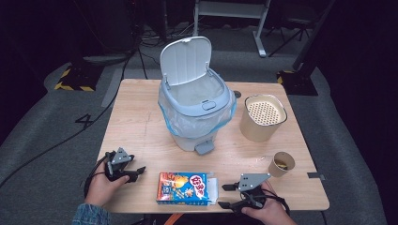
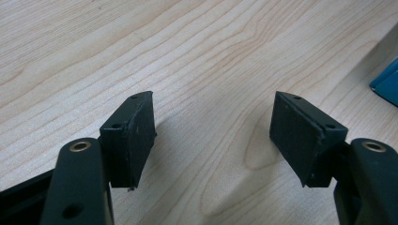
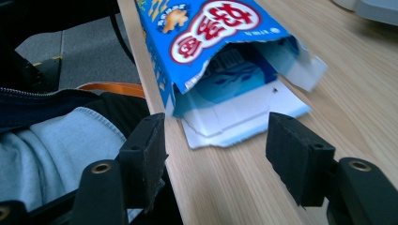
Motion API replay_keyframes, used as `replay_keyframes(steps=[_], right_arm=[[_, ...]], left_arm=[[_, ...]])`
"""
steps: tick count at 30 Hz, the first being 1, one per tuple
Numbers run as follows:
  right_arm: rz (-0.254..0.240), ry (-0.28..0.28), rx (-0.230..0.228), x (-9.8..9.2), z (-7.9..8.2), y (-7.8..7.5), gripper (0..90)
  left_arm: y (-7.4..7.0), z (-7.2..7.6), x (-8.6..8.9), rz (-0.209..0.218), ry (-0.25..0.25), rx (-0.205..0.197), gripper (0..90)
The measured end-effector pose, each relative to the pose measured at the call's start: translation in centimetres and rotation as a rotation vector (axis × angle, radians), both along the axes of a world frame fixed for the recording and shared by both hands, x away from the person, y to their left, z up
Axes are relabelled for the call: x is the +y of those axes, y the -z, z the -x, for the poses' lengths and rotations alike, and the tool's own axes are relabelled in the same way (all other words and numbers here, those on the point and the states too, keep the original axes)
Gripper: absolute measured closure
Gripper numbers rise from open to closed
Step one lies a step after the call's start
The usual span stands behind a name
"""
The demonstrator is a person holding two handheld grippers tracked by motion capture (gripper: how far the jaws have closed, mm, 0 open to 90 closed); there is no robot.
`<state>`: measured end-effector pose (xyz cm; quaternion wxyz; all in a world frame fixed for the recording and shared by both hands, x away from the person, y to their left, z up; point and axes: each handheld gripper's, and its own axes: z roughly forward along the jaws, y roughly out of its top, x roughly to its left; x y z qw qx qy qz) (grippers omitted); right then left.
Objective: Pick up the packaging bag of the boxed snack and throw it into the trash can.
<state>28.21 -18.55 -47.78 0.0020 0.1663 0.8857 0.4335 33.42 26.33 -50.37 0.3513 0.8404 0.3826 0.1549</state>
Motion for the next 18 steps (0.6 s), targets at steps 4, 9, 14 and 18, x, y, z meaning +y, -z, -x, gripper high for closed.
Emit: replay_keyframes(steps=[4,9,14,18], right_arm=[[0.017,-0.031,0.0,1.3,0.1,0.3,40.5],[0.031,-0.059,0.002,2.4,0.3,0.7,41.8],[0.035,-0.073,0.002,3.3,0.3,1.2,44.2],[0.026,-0.09,0.005,4.1,0.0,1.6,60.4]], left_arm=[[0.0,0.0,0.0,0.001,0.001,0.002,31.3],[0.0,0.0,0.0,0.002,0.002,0.003,31.1],[0.0,0.0,0.0,0.004,-0.001,0.005,31.0],[0.0,0.0,0.0,0.004,-0.001,0.005,31.0]])
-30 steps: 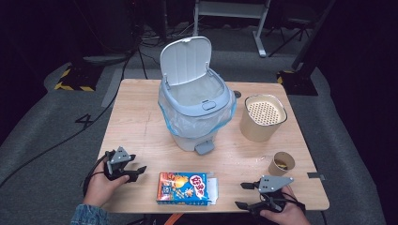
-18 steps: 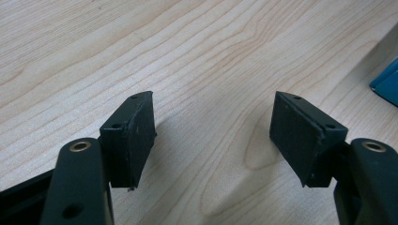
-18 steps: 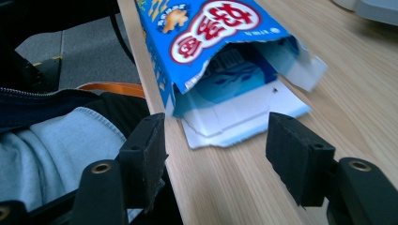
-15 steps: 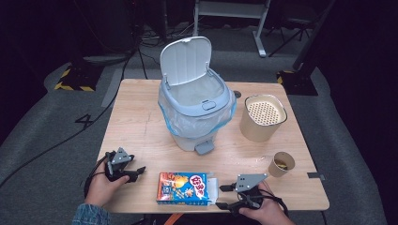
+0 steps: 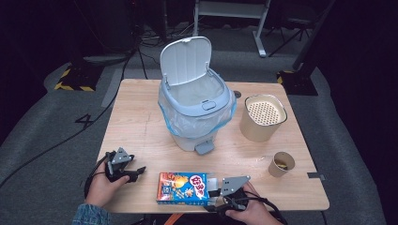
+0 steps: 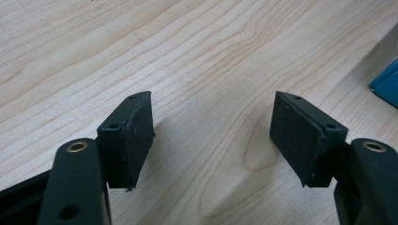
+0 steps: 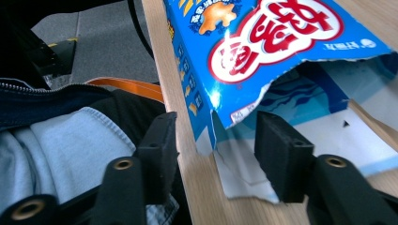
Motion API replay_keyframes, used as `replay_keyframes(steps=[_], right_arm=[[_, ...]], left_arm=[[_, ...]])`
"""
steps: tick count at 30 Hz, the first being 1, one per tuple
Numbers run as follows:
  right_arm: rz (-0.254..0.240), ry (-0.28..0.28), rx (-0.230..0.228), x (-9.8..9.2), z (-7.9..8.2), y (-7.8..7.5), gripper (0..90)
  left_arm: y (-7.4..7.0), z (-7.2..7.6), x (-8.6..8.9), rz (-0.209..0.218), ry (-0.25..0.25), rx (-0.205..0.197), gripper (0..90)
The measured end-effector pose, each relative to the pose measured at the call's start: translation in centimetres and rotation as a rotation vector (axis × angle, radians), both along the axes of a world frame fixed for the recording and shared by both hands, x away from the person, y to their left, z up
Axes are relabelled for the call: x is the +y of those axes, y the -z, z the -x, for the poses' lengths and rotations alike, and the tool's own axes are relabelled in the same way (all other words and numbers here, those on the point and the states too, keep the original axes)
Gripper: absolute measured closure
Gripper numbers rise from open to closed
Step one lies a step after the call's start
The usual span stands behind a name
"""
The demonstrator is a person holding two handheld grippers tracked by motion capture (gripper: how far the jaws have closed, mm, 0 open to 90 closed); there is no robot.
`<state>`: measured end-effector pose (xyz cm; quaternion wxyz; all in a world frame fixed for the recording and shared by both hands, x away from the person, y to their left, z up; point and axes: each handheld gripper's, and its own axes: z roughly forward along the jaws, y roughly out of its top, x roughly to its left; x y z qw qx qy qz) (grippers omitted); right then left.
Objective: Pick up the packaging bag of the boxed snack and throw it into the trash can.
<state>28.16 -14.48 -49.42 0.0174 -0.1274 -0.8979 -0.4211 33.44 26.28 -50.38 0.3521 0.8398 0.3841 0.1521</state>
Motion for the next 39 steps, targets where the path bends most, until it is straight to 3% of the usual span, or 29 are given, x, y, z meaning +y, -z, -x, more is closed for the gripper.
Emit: replay_keyframes(steps=[1,4,9,14,25,35,39], right_arm=[[0.0,0.0,0.0,0.0,0.0,0.0,60.4],[-0.026,-0.039,0.002,0.0,-0.4,0.0,78.2],[-0.051,-0.07,0.007,-0.2,-0.3,-0.5,88.5],[-0.079,-0.08,0.002,-0.4,-0.1,-1.5,90.0],[-0.148,-0.089,-0.017,-1.7,0.5,-5.4,90.0],[-0.184,-0.057,-0.061,-3.8,1.1,-9.7,90.0],[-0.204,-0.024,-0.105,-5.3,1.3,-12.6,90.0]], left_arm=[[0.0,0.0,0.0,0.0,0.0,0.0,31.0],[0.0,0.0,0.0,0.0,0.0,0.0,31.0],[0.0,0.0,0.0,0.0,0.0,0.0,31.0],[0.0,0.0,0.0,0.0,0.0,0.0,31.0],[0.0,0.0,0.0,0.001,-0.003,0.001,30.8],[0.0,-0.3,-0.3,-0.001,-0.005,0.002,28.4],[0.0,-0.4,-0.4,-0.001,-0.008,0.001,28.0]])
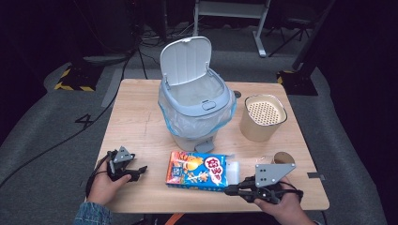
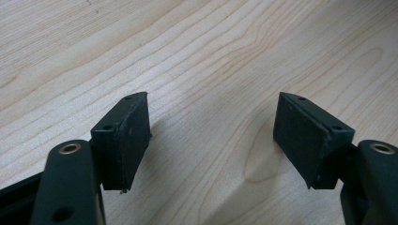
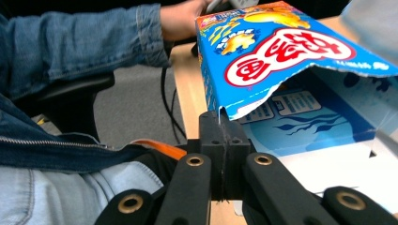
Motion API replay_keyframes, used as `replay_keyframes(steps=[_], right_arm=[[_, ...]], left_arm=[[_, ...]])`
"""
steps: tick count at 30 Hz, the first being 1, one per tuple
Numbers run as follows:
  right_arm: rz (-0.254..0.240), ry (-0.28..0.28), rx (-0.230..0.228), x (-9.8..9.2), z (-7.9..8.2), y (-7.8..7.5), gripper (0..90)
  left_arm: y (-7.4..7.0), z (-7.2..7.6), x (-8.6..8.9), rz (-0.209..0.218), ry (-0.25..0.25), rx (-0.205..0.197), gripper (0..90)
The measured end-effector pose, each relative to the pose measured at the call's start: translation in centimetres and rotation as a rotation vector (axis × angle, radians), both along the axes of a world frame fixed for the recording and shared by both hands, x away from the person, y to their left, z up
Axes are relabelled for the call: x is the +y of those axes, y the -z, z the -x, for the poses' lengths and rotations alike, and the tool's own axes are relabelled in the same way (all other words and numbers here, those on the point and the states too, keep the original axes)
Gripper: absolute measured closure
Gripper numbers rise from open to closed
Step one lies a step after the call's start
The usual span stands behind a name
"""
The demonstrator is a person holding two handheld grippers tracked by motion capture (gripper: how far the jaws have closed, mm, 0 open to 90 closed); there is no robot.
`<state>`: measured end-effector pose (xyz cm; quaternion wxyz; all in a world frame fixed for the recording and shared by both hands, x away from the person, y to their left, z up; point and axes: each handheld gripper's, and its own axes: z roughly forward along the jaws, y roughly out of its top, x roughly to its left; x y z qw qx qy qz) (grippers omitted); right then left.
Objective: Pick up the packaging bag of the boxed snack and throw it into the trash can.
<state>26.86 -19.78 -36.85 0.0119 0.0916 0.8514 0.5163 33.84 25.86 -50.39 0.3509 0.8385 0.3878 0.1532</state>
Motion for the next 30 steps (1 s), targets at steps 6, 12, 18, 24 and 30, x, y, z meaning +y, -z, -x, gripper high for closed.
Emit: replay_keyframes(steps=[6,12,18,24,30], right_arm=[[-0.021,0.065,-0.04,-1.7,-0.5,-2.8,90.0],[-0.042,0.112,-0.075,-2.7,-1.2,-5.1,90.0],[-0.068,0.142,-0.084,-3.1,-2.0,-6.7,90.0],[-0.102,0.19,-0.091,-3.6,-3.3,-8.1,90.0],[-0.113,0.227,-0.112,-3.8,-4.3,-9.3,90.0]], left_arm=[[0.0,0.0,0.0,-0.006,-0.001,-0.002,27.8],[0.0,0.0,-0.1,-0.005,-0.003,0.002,27.8],[0.0,0.1,-0.1,-0.002,-0.007,-0.001,27.7],[0.0,0.3,-0.2,-0.004,-0.006,0.001,27.7],[0.0,0.2,-0.2,-0.003,-0.004,0.002,27.4]])
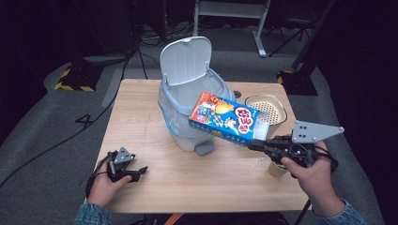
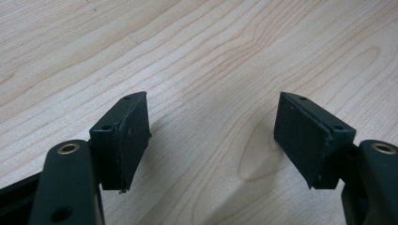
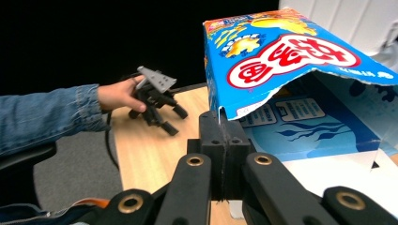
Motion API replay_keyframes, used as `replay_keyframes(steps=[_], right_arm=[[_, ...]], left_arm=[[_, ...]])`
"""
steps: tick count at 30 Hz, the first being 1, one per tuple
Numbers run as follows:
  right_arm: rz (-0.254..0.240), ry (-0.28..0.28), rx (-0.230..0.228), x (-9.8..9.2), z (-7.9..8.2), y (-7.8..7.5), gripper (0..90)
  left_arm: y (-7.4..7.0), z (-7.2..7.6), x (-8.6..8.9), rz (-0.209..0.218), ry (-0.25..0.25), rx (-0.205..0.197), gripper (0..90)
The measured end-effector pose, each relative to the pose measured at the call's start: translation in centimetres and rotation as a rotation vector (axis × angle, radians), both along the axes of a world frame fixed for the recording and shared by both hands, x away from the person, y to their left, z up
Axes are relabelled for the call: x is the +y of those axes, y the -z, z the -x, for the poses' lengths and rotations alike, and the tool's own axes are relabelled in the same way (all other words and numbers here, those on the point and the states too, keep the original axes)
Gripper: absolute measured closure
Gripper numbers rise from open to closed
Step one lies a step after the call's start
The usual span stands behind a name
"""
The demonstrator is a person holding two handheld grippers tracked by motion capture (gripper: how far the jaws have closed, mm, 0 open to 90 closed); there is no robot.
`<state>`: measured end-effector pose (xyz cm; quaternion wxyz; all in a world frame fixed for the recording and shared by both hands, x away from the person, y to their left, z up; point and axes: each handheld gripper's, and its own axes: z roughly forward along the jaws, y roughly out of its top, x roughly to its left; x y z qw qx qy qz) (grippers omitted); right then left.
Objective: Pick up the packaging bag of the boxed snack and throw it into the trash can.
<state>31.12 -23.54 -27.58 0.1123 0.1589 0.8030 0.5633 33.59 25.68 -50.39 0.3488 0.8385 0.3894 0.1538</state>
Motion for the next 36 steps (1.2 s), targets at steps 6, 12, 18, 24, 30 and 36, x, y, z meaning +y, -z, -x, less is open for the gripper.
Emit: replay_keyframes(steps=[6,12,18,24,30,36], right_arm=[[-0.015,0.038,0.001,0.2,-1.0,-1.1,90.0],[-0.018,0.109,0.018,0.7,-3.2,-2.3,90.0],[-0.007,0.148,0.059,1.5,-5.0,-2.5,90.0],[0.009,0.178,0.083,2.4,-6.1,-2.6,90.0],[0.02,0.175,0.115,3.4,-6.7,-2.8,90.0],[0.031,0.177,0.14,4.5,-6.9,-2.8,90.0]], left_arm=[[0.0,-0.1,-0.1,0.0,0.001,0.003,25.6],[0.0,-0.2,-0.2,0.002,0.002,0.004,24.8],[0.0,-0.2,-0.2,0.002,0.002,0.005,24.8],[0.0,-0.2,-0.2,0.001,0.002,0.004,24.8],[0.0,-0.2,-0.2,0.001,0.003,0.004,24.8],[0.0,-0.2,-0.2,0.001,0.002,0.004,24.9]])
